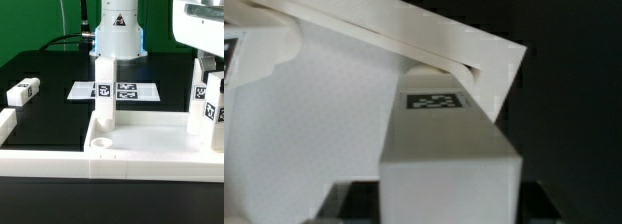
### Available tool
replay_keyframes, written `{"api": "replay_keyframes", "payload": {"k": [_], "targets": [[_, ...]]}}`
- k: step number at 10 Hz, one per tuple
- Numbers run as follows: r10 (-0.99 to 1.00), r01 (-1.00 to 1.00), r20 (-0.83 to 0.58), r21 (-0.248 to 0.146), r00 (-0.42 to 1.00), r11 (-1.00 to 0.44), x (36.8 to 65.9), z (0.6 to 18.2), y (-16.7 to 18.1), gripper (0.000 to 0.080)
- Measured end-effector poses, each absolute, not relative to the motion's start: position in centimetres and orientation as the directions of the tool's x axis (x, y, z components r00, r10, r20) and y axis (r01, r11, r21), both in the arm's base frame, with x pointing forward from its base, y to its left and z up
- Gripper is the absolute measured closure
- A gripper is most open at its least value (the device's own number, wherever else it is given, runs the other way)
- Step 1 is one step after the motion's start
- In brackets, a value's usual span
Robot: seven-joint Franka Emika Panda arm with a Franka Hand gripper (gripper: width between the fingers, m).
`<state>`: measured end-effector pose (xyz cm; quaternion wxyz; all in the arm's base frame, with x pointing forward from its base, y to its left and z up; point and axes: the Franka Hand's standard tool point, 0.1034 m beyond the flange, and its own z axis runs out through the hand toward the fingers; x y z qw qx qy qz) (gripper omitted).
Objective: Assemble desk
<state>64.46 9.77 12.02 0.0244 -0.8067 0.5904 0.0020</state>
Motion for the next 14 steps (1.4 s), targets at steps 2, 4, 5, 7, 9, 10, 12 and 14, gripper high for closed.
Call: {"api": "replay_keyframes", "payload": {"k": [2,4,5,7,9,10,12,14], "targets": [[-0.915,-0.915,-0.033,-0.023,0.403,-0.402,64.26,12.12,9.85,0.0189],[-0.883,-0.884,-0.034,-0.017,0.468,-0.468,64.16,12.13,9.98,0.0158],[-0.82,-0.82,-0.032,-0.021,0.572,-0.572,64.17,12.13,9.91,0.0152],[-0.739,-0.74,-0.029,-0.025,0.673,-0.673,64.17,12.13,9.88,0.0151],[-0.63,-0.63,-0.017,-0.018,0.776,-0.776,64.09,12.1,10.15,0.0151],[-0.558,-0.558,-0.014,-0.021,0.83,-0.83,64.1,12.1,10.34,0.0151],[-0.474,-0.475,-0.011,-0.023,0.88,-0.88,64.1,12.11,10.46,0.0151],[-0.35,-0.35,-0.008,-0.024,0.937,-0.937,64.1,12.11,10.51,0.0151]]}}
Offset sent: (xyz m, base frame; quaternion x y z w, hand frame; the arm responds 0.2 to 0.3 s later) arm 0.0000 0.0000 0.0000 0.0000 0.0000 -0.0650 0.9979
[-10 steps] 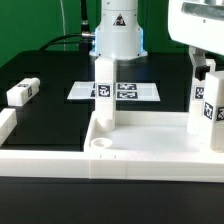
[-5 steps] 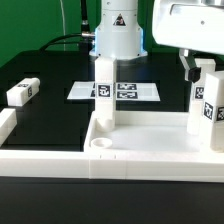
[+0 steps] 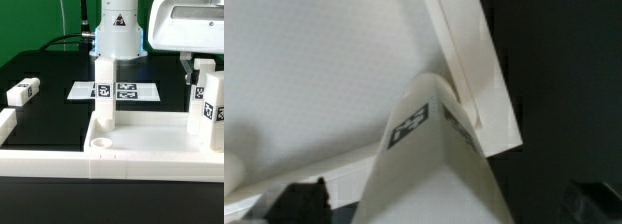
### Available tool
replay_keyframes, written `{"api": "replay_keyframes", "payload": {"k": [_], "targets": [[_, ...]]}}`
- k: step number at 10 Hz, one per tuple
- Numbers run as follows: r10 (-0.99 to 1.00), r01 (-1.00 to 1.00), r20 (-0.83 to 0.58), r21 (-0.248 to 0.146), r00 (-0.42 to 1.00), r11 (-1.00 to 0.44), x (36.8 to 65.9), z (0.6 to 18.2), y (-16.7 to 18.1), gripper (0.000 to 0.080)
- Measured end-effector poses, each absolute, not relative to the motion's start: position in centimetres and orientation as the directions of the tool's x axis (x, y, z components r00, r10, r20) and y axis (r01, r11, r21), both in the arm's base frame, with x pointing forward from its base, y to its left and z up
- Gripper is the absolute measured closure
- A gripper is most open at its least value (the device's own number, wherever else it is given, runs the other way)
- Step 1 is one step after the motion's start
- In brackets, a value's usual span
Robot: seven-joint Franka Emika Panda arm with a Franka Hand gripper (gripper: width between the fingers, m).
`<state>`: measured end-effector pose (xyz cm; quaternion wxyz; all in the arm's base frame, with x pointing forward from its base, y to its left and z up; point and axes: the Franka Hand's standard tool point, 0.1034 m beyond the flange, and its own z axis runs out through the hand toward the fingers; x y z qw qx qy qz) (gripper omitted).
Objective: Assemble desk
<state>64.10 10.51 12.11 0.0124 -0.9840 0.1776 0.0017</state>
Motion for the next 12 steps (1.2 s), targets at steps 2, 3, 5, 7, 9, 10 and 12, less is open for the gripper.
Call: {"api": "replay_keyframes", "payload": {"k": [2,3,5,7,9,10,12], "targets": [[-0.232,-0.232,-0.004,-0.018,0.973,-0.973,64.05,12.06,10.43,0.0151],[-0.187,-0.187,-0.002,-0.016,0.982,-0.982,64.04,12.04,10.42,0.0151],[-0.038,-0.038,0.007,-0.006,0.999,-0.999,64.17,12.08,10.24,0.0151],[0.048,0.048,0.008,-0.002,0.999,-0.999,64.2,12.08,10.06,0.0151],[0.078,0.078,0.009,-0.001,0.997,-0.997,64.26,12.09,9.92,0.0266],[0.078,0.078,0.009,-0.001,0.997,-0.997,64.26,12.09,9.91,0.0266],[0.077,0.077,0.009,-0.001,0.997,-0.997,64.26,12.09,9.88,0.0509]]}}
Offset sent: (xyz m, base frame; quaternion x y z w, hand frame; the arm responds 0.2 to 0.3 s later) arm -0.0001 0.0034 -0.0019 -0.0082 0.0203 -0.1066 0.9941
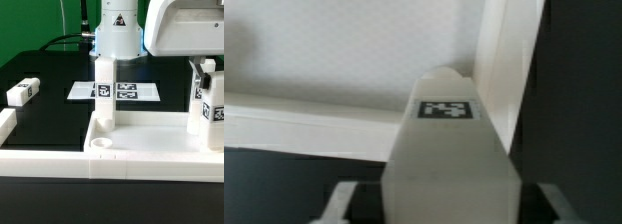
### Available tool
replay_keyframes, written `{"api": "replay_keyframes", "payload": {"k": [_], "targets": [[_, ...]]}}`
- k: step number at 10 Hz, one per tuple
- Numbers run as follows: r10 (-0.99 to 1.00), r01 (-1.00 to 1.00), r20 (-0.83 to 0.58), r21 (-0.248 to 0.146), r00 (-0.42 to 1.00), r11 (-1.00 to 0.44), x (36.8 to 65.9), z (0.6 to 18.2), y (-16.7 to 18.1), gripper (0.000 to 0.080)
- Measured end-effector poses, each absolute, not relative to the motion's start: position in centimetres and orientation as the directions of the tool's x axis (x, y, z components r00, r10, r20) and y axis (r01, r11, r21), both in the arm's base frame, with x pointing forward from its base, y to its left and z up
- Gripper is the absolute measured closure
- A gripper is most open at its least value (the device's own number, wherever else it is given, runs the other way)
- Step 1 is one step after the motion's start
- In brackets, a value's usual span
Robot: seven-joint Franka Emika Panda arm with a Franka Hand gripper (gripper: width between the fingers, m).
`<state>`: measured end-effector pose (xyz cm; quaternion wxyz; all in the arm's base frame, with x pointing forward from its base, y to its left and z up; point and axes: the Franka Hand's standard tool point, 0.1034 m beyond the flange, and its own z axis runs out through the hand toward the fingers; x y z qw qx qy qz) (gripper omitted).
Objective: Assemble desk
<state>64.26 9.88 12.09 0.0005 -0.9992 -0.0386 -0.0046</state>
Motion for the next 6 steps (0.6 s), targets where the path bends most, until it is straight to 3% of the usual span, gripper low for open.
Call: {"api": "replay_keyframes", "payload": {"k": [3,6], "targets": [[0.044,0.044,0.009,-0.001,0.999,-0.999,64.27,12.09,9.84,0.0509],[-0.211,-0.211,0.008,-0.005,0.978,-0.978,64.26,12.09,9.88,0.0509]]}}
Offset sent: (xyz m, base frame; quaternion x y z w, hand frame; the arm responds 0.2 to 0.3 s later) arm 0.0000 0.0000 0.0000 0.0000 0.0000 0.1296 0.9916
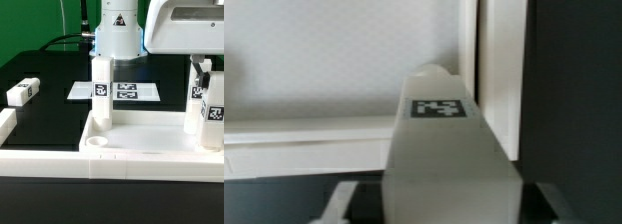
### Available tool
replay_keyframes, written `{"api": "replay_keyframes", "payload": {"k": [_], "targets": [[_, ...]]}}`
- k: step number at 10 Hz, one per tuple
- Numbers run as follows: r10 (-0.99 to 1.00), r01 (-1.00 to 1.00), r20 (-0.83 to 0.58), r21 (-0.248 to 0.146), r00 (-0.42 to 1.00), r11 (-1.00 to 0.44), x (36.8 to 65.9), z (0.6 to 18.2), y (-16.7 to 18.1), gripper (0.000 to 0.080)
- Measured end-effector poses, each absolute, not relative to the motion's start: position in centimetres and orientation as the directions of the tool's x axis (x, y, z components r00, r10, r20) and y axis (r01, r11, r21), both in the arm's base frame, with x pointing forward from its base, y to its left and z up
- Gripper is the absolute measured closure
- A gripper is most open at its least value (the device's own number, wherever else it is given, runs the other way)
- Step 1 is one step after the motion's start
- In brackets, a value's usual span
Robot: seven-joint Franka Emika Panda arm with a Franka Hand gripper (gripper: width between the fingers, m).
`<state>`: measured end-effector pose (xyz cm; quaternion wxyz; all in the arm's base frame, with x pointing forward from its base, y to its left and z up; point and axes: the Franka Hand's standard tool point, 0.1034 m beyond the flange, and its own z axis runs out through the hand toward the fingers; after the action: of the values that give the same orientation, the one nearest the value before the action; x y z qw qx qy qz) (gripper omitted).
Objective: Assemble desk
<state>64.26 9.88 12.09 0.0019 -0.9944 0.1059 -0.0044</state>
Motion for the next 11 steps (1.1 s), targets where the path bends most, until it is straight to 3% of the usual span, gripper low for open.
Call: {"api": "replay_keyframes", "payload": {"k": [4,8,11], "targets": [[-0.544,-0.544,-0.001,-0.044,0.839,-0.838,64.34,11.87,9.55,0.0509],[-0.836,-0.836,-0.029,-0.054,0.548,-0.546,64.29,11.84,9.44,0.0509],[-0.947,-0.948,-0.047,-0.046,0.318,-0.316,64.22,11.82,9.75,0.0509]]}}
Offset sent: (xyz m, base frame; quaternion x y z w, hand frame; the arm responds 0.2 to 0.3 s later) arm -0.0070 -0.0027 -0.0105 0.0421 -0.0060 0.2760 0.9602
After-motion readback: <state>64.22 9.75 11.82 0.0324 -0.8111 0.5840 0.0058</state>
